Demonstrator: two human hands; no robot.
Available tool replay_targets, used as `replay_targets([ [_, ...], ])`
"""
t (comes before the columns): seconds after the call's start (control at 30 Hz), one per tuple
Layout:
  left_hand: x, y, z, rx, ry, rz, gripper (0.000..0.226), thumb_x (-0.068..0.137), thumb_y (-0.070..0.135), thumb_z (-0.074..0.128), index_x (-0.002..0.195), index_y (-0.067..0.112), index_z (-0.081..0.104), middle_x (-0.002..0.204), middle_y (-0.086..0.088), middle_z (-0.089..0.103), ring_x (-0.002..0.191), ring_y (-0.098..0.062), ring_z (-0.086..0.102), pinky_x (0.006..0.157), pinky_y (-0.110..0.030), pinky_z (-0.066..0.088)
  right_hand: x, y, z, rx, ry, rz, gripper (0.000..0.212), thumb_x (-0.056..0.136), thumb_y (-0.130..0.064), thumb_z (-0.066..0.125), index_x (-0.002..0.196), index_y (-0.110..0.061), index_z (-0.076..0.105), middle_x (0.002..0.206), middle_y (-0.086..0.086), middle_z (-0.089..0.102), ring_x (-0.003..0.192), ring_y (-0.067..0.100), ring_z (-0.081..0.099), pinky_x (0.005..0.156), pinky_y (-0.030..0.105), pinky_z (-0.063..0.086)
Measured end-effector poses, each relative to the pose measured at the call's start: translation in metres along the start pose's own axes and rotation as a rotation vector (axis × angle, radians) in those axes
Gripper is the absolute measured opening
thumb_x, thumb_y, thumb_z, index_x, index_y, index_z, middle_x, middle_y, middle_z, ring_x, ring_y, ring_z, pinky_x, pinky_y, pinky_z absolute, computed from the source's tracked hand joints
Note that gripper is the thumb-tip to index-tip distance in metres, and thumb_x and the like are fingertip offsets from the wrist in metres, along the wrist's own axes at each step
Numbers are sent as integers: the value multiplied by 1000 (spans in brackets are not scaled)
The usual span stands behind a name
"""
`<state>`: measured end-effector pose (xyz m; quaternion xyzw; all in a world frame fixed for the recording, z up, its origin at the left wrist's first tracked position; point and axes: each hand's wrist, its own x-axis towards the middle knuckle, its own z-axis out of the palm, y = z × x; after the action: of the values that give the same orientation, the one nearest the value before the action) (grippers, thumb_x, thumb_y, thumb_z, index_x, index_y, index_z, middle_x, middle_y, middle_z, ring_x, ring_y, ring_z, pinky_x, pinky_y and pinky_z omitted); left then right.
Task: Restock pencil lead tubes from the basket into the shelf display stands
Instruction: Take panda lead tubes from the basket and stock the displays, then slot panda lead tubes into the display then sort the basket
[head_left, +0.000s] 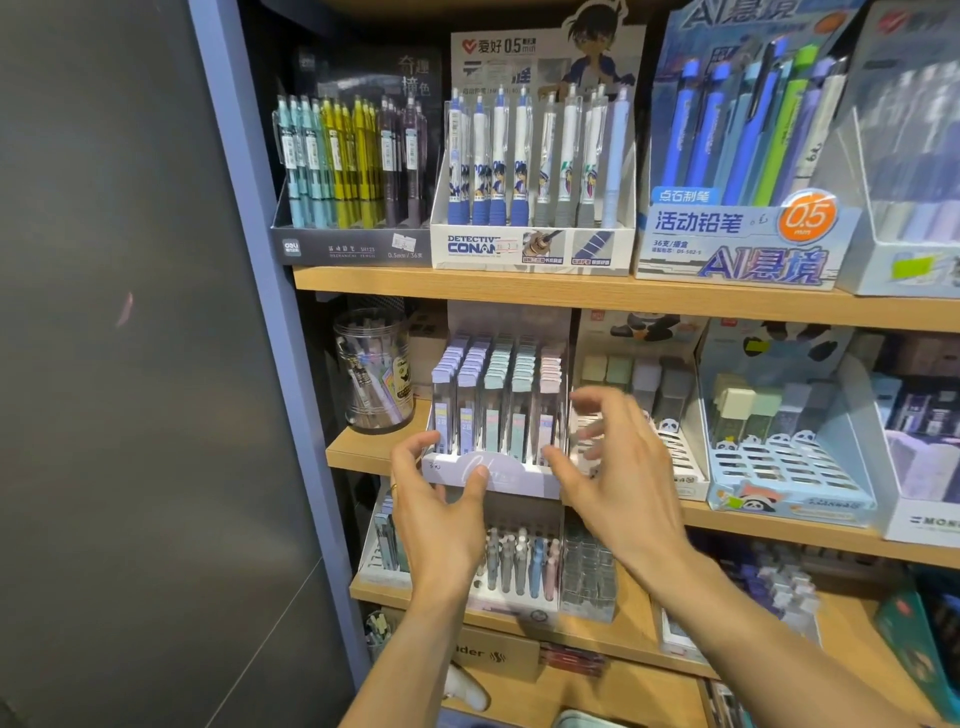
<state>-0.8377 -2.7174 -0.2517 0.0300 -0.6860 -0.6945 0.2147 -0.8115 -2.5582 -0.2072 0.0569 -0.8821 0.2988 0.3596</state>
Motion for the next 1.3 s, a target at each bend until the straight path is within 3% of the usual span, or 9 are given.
replay_targets([
  [0.17, 2, -3, -1, 44, -4, 23, 52, 90, 19, 80, 123, 43, 48, 125, 31, 49, 133, -17, 52, 116, -44, 43, -12, 7, 16, 7, -106, 63, 48, 88, -20, 78, 127, -24, 50, 108, -15, 48, 88, 0, 53, 80, 12, 49],
  [0.27, -4, 2, -1, 180, 39, 98, 51, 90, 21, 79, 126, 39, 48, 136, 14, 48, 134, -17, 46, 111, -40, 42, -14, 6, 9, 25, -106, 74, 48, 88, -21, 78, 126, -27, 50, 108, -17, 48, 84, -8, 51, 72, 0, 37],
  [0.4, -31, 11, 2, 369, 53, 428, 45, 88, 19, 77, 127, 28, 55, 142, 0, 46, 132, -19, 38, 101, -10, 28, -46, 10, -17, 90, -74, 71, 42, 90, -27, 76, 122, -34, 51, 108, -20, 51, 95, -7, 55, 79, 11, 45],
  [0.5, -67, 2, 14, 479, -190, 665, 30, 93, 21, 73, 121, 22, 61, 123, 4, 55, 116, -12, 45, 94, -19, 37, -90, 31, -34, 98, -57, 90, 33, 90, -30, 76, 118, -31, 58, 108, -21, 56, 98, 1, 59, 82, 22, 51],
  [0.6, -97, -28, 25, 602, -601, 742, 24, 101, 29, 62, 124, 21, 62, 119, 3, 58, 108, -17, 56, 86, -32, 47, -142, 65, -41, 104, -88, 244, 28, 89, -32, 77, 113, -26, 64, 104, -17, 62, 95, 0, 61, 81, 16, 49],
  [0.7, -123, -77, 37, 821, -964, 652, 34, 104, 42, 51, 134, 26, 57, 124, 1, 60, 106, -24, 62, 82, -39, 52, -202, 111, -40, 82, -190, 482, 23, 88, -29, 79, 107, -24, 67, 100, -15, 67, 91, -4, 62, 82, 5, 41],
  [0.87, -162, -159, 41, 1175, -1375, 326, 50, 108, 43, 40, 155, 25, 37, 146, -12, 51, 129, -33, 54, 97, -40, 47, -294, 184, -19, -20, -655, 971, 44, 95, -38, 69, 135, -20, 59, 133, 2, 66, 124, 22, 61, 100, 32, 49],
  [0.93, -173, -186, 38, 1289, -1493, 193, 56, 109, 44, 38, 161, 25, 27, 158, -13, 41, 137, -35, 50, 103, -42, 46, -321, 198, -8, -70, -775, 1037, 36, 98, -41, 63, 131, -26, 58, 124, 4, 67, 122, 27, 61, 89, 30, 48],
  [1.3, -235, -288, 66, 1083, -1289, -413, 54, 107, 39, 47, 154, 13, 38, 139, -16, 61, 127, -33, 58, 99, -36, 48, -358, 238, 21, -215, -914, 1196, 25, 99, -24, 56, 115, -5, 62, 120, 17, 69, 113, 35, 64, 88, 36, 51],
])
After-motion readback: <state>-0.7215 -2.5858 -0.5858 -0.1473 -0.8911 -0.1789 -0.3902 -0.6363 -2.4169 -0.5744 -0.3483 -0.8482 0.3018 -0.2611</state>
